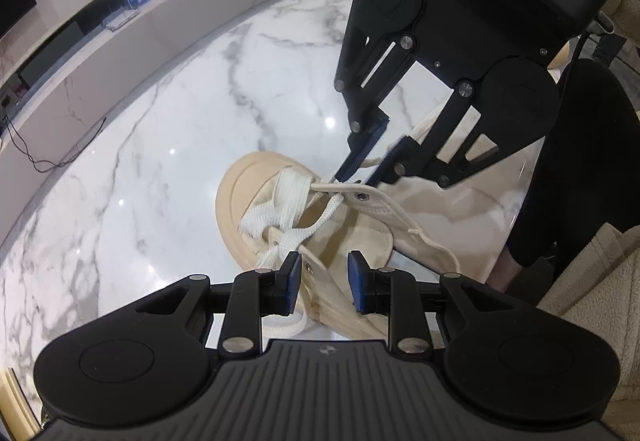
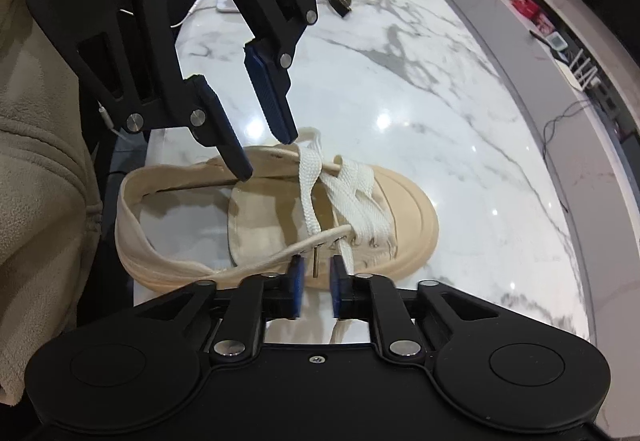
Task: Lace up shoes with both hands
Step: 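Pull the white lace up and away from the sneaker with the right tool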
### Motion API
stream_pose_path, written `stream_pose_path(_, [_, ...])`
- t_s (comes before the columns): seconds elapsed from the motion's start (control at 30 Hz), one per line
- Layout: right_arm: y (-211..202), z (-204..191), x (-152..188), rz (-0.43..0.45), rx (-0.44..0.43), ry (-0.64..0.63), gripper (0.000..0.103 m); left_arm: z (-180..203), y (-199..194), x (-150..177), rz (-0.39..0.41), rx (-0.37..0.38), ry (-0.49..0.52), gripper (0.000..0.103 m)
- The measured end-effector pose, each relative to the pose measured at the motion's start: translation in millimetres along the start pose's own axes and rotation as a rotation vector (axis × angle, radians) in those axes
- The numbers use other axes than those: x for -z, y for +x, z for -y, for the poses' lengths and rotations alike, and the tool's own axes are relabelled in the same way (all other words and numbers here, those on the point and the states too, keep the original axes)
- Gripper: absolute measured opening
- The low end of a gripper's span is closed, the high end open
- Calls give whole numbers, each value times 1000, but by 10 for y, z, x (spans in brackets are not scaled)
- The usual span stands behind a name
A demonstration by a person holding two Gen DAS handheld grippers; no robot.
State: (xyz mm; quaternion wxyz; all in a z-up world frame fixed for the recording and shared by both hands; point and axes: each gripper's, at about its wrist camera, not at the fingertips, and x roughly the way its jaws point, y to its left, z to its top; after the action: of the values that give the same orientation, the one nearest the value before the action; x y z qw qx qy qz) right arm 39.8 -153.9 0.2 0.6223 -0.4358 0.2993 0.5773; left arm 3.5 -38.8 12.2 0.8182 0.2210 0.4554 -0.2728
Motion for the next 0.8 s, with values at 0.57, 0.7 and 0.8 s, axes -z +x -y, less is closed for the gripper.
stream_pose_path(0.57, [-46, -61, 422, -137, 6, 100, 1, 2, -5, 24, 24, 2, -25, 24])
stream_pose_path(0.7, [-71, -79, 673, -191, 7, 169, 1, -14, -2, 29, 26, -5, -39, 24])
stream_pose_path(0.8, [-77, -76, 856, -240, 10, 210, 1, -22, -12, 25, 33, -8, -45, 24])
